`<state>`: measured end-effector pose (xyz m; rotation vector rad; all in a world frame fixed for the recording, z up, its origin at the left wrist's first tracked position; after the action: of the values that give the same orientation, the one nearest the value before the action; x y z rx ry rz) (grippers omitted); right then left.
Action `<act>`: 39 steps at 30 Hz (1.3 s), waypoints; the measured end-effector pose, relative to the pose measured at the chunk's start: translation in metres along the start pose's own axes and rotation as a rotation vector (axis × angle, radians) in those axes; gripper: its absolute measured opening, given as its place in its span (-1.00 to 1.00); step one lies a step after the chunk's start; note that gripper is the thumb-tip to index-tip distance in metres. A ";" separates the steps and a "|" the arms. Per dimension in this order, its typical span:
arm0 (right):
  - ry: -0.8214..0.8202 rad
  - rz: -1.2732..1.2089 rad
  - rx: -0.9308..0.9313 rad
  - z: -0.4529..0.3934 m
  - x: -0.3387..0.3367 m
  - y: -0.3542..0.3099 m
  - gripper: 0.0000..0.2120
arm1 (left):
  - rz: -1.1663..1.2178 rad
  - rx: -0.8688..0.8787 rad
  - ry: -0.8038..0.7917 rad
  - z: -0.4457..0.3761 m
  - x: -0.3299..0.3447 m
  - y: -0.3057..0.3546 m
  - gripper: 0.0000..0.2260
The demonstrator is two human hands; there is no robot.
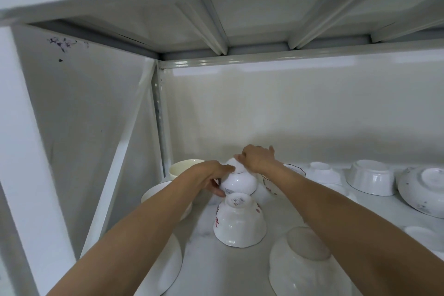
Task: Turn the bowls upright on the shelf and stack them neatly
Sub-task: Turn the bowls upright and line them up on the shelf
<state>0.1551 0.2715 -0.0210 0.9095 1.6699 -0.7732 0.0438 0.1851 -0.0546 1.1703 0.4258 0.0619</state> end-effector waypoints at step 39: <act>-0.154 -0.363 0.130 0.024 -0.015 -0.004 -0.82 | -0.229 0.172 0.182 0.028 -0.029 0.010 -0.95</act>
<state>0.1656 0.2458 -0.0126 0.6212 1.6823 -1.1782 0.0292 0.1566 -0.0283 1.2826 0.7357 -0.0689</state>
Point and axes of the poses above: each hand's wrist, its own z-axis away from the middle knuckle, its own x-axis out of the palm, y = z × x, the point moved 5 cm from there along -z, towards the middle knuckle, and after that the axes turned 10 degrees about z, right-handed, at the moved point
